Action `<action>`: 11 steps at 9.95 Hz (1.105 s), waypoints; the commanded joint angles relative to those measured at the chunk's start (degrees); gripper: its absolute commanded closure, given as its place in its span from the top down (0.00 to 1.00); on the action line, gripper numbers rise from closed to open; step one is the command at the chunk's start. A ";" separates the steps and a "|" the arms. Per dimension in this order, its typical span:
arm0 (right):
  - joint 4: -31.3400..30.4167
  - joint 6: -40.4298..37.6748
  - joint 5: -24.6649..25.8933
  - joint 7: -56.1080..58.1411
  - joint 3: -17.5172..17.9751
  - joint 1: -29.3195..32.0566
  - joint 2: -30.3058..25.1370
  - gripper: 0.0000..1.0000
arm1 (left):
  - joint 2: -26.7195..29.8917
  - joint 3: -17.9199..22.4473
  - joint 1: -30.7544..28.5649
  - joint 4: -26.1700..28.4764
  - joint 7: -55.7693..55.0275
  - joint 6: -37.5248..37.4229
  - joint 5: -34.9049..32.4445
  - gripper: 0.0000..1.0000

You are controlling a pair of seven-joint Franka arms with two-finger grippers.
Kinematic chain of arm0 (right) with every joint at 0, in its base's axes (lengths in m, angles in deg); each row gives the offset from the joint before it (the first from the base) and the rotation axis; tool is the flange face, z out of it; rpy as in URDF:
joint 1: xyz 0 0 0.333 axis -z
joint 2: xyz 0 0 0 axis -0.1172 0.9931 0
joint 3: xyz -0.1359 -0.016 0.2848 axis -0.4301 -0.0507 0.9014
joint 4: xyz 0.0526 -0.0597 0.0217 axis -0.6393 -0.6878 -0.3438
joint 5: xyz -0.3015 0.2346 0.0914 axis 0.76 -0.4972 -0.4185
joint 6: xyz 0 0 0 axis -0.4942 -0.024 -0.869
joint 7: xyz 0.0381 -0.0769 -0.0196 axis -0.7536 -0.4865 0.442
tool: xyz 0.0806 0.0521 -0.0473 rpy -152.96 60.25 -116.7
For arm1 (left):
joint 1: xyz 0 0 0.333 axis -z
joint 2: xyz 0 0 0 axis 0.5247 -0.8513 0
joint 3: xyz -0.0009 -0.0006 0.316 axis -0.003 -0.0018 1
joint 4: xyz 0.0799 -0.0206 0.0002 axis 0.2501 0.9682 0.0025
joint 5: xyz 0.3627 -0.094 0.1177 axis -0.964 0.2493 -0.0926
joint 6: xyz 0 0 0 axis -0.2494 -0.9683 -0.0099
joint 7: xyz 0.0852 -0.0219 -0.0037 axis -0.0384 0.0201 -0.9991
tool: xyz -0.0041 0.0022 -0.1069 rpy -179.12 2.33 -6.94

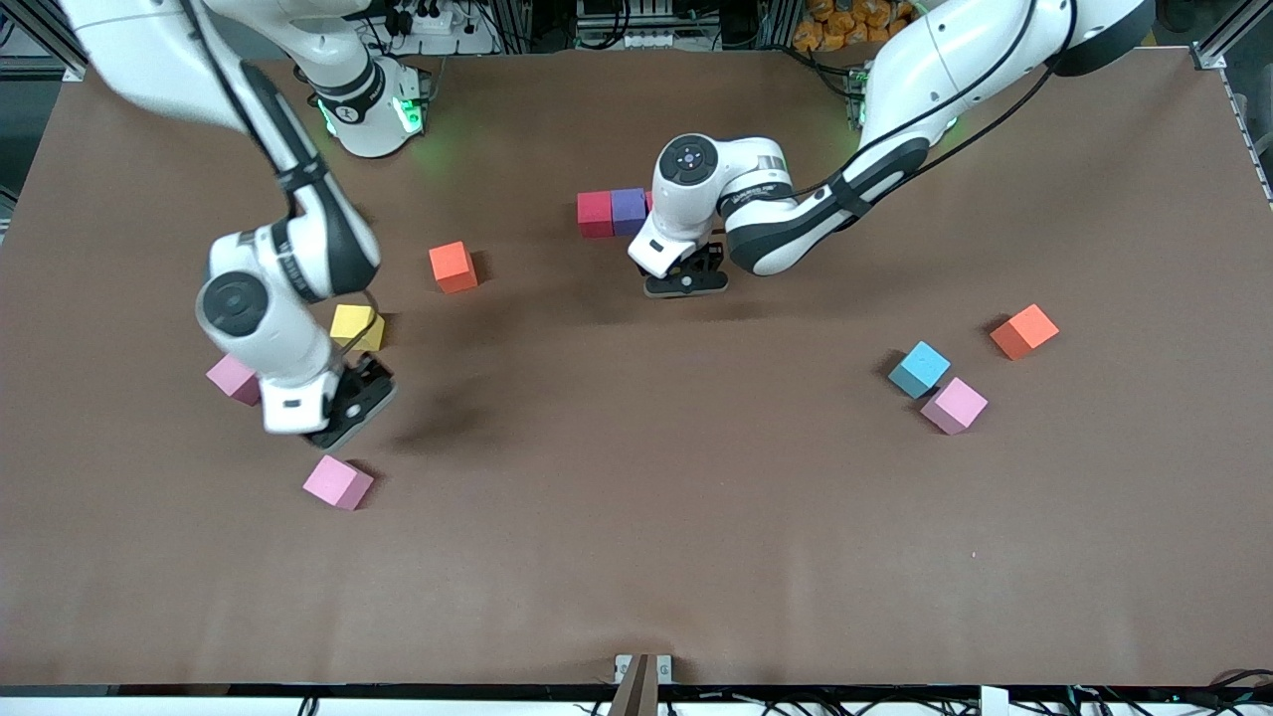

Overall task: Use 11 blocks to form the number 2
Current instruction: 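Place the yellow cube by the cyan cube while the right gripper grasps pink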

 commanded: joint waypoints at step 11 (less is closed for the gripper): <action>20.35 -2.52 -4.42 19.22 1.18 4.22 19.22 0.96 | 4.69 3.10 1.84 -5.07 -0.26 -6.54 7.43 1.00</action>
